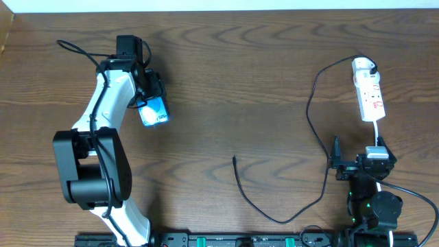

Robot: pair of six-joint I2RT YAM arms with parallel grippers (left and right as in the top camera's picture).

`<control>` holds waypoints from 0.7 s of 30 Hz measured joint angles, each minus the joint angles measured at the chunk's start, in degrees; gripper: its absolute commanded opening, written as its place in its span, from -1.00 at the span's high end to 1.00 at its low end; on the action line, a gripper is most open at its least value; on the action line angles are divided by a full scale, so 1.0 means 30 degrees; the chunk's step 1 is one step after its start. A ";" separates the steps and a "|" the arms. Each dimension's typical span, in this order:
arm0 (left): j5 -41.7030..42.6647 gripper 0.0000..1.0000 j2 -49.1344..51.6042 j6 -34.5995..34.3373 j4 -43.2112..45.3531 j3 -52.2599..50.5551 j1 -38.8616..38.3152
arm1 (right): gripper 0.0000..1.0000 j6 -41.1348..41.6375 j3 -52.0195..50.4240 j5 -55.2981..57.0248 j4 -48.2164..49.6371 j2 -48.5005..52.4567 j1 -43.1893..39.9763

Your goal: Plug charger to phone and switch on socket

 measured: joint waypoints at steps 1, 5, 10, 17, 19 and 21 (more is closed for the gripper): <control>0.0007 0.86 0.0007 0.0015 -0.0022 0.0000 0.0000 | -0.99 0.0000 0.0000 0.0000 0.0000 0.0000 0.0000; 0.0007 0.86 0.0007 0.0146 -0.0066 -0.0007 0.0007 | -0.99 0.0000 0.0000 0.0000 0.0000 0.0000 0.0000; 0.0007 0.86 0.0007 0.0153 -0.0051 -0.0007 0.0000 | -0.99 0.0000 0.0000 0.0000 0.0000 0.0000 0.0000; 0.0007 0.86 0.0335 0.0153 0.0153 -0.0007 0.0000 | -0.99 0.0000 0.0000 0.0000 0.0000 0.0000 0.0000; 0.0007 0.85 0.0699 0.0153 0.0160 -0.0007 0.0000 | -0.99 0.0000 0.0000 0.0000 0.0000 0.0000 0.0000; 0.0000 0.86 0.1078 0.0153 0.0226 -0.0007 0.0007 | -0.99 0.0000 0.0000 0.0000 0.0000 0.0000 0.0000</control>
